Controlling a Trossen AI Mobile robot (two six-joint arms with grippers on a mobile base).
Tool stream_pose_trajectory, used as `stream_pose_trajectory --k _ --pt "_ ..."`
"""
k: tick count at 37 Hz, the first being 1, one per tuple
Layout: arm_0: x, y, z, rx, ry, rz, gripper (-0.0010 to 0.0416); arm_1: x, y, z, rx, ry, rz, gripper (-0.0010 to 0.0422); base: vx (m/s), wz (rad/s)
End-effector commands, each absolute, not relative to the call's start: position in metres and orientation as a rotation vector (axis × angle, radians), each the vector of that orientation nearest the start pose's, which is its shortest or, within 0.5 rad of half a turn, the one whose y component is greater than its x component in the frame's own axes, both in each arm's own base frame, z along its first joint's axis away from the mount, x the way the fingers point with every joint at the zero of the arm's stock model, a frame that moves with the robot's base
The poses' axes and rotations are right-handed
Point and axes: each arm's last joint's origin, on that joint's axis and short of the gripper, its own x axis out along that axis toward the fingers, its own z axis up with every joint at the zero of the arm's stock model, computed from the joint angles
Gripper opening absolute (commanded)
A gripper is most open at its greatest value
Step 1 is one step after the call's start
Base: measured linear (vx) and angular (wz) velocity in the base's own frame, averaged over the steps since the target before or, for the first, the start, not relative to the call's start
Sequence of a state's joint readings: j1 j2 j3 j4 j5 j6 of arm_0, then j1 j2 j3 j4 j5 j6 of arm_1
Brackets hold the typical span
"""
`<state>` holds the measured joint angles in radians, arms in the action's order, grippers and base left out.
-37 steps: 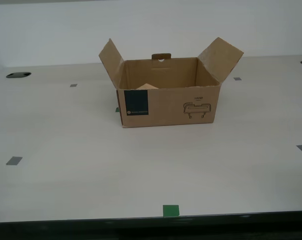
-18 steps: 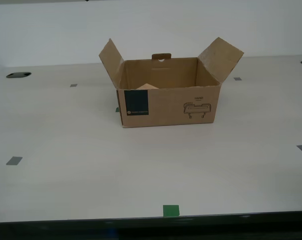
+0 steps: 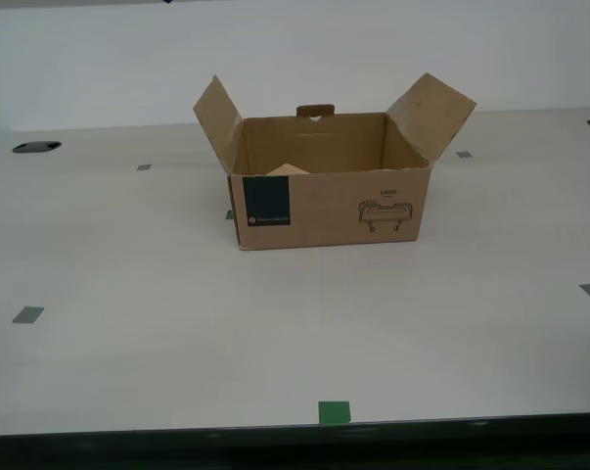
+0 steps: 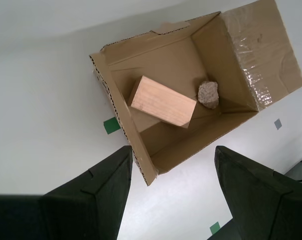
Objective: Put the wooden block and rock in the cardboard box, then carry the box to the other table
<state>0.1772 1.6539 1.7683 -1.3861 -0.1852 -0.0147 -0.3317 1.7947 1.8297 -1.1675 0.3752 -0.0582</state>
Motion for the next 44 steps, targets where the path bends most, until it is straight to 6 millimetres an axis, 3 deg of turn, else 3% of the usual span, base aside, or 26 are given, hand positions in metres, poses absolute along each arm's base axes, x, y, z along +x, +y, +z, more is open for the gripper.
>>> stream_pose_trajectory --k 1,12,18,44 --pt "0.31 0.06 0.355 -0.024 1.303 0.338 0.0387 0.339 -0.126 0.335 -0.09 1.202 -0.578 0.022 0.0 0.0" --pt "0.33 0.064 0.331 -0.033 1.38 0.342 0.0387 0.341 -0.122 0.286 -0.185 1.302 -0.488 0.022 0.0 0.0" --pt "0.336 0.065 0.322 -0.032 1.404 0.342 0.0387 0.342 -0.122 0.271 -0.214 1.309 -0.469 0.022 0.0 0.0" --pt "0.343 0.07 0.321 0.054 1.35 0.46 0.0385 0.345 -0.123 0.272 -0.247 1.277 -0.46 0.022 0.0 0.0"
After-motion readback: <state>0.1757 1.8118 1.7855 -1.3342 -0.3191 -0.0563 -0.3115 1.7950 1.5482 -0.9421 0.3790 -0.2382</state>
